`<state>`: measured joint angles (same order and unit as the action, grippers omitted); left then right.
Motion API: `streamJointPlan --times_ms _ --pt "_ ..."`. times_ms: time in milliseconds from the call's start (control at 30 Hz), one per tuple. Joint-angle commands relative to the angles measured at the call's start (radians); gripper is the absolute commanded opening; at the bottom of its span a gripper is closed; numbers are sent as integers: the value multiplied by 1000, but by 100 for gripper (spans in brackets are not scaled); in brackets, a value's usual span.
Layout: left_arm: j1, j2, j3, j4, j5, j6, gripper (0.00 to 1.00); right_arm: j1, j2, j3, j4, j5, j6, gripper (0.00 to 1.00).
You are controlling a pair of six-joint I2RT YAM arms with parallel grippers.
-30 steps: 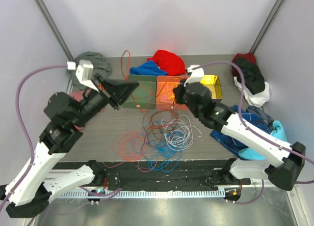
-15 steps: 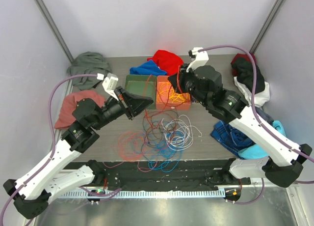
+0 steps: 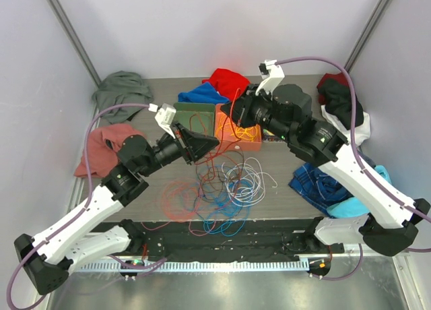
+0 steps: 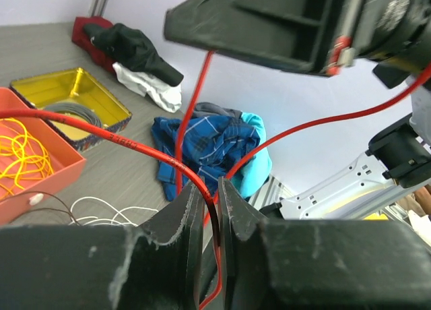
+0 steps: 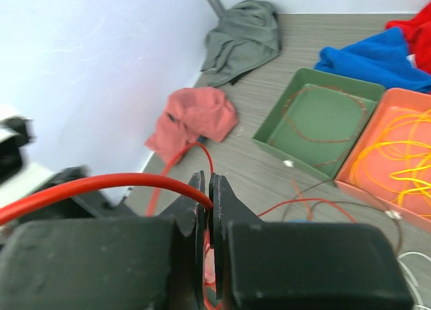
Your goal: Untangle the cables
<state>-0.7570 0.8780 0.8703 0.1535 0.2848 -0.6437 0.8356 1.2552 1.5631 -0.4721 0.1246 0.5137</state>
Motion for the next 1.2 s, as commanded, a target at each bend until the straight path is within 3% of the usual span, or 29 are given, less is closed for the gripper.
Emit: streamJointPlan --times_ms 0,667,767,833,900,933,967,1067,1167 --pt "-10 10 -16 107 2 -10 17 3 -22 58 44 -86 55 1" --pt "-22 21 -40 173 4 -19 33 5 9 91 95 -221 141 1" --pt "-25 36 -37 173 4 -19 6 5 15 86 98 -229 141 1" --pt "-25 35 -36 156 -27 -17 0 5 9 78 99 -226 134 1" --pt "-24 26 -14 109 -50 10 0 5 -9 60 89 -206 108 10" --pt "-25 19 -1 86 -62 22 0 3 -20 49 84 -191 98 20" --pt "-25 15 34 28 -96 41 0 5 -34 23 79 -150 76 41" --pt "-25 13 132 -78 -172 113 0 5 -102 -32 46 -53 42 64" --pt "-25 13 228 -192 -235 174 0 3 -190 -101 6 90 -1 74"
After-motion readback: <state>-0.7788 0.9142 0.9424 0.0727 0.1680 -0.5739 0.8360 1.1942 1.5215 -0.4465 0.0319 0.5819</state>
